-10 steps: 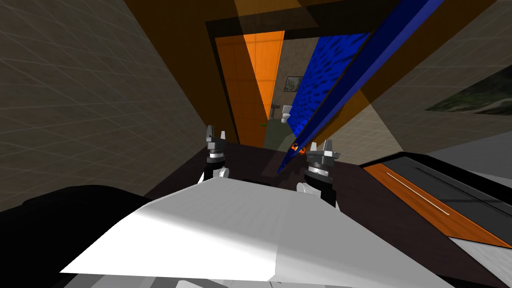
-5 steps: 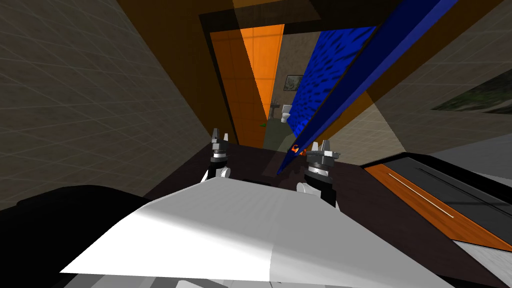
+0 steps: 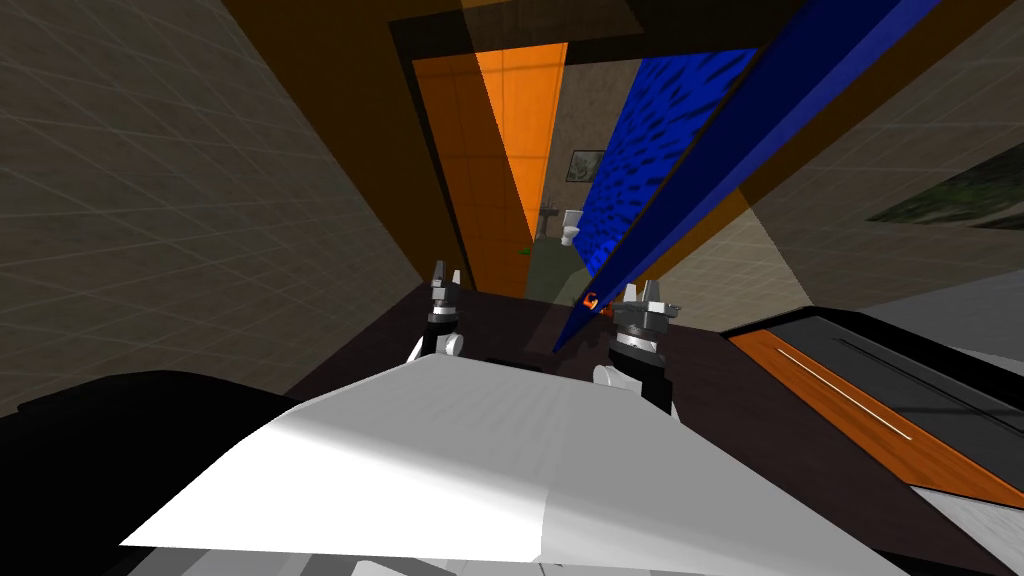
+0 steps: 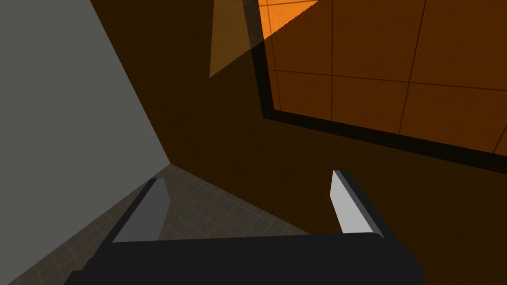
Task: Pull the door open
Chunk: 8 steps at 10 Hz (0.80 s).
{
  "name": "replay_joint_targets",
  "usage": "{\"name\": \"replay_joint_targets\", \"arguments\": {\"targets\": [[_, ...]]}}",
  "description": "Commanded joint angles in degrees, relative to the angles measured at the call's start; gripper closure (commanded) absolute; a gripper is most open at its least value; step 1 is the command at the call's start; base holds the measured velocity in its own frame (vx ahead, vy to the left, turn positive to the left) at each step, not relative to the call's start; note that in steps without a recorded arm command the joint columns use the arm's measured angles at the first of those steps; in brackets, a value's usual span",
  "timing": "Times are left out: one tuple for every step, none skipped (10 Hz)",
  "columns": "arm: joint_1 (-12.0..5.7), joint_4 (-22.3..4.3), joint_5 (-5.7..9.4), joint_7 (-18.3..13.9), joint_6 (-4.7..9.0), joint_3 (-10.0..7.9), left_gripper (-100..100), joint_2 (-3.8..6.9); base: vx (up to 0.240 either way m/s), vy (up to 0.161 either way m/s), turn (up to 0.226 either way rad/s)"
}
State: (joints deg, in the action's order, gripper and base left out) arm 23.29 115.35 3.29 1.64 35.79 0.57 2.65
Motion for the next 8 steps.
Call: {"name": "replay_joint_targets", "arguments": {"targets": [[-0.67, -1.8, 0.21, 0.1, 0.3, -0.18, -100, 0.45, 0.07, -0.016, -0.009], [-1.24, -3.1, 0.31, 0.2, 0.49, -0.24, -100, 0.63, 0.075, -0.008, -0.015], [-1.81, -4.4, 0.41, 0.3, 0.67, -0.31, -100, 0.8, 0.086, -0.008, -0.018], [-2.39, -5.7, 0.51, 0.4, 0.85, -0.37, -100, 0.98, 0.089, -0.01, -0.016], [-2.96, -7.0, 0.6, 0.5, 1.03, -0.43, -100, 1.16, 0.086, -0.026, -0.015], [-3.53, -8.3, 0.7, 0.7, 1.21, -0.5, -100, 1.34, 0.095, -0.017, -0.012], [-4.13, -9.7, 0.8, 0.8, 1.4, -0.56, -100, 1.5, 0.092, -0.018, -0.016], [-4.76, -11.1, 0.91, 0.9, 1.6, -0.63, -100, 1.63, 0.093, -0.011, -0.014]]}}
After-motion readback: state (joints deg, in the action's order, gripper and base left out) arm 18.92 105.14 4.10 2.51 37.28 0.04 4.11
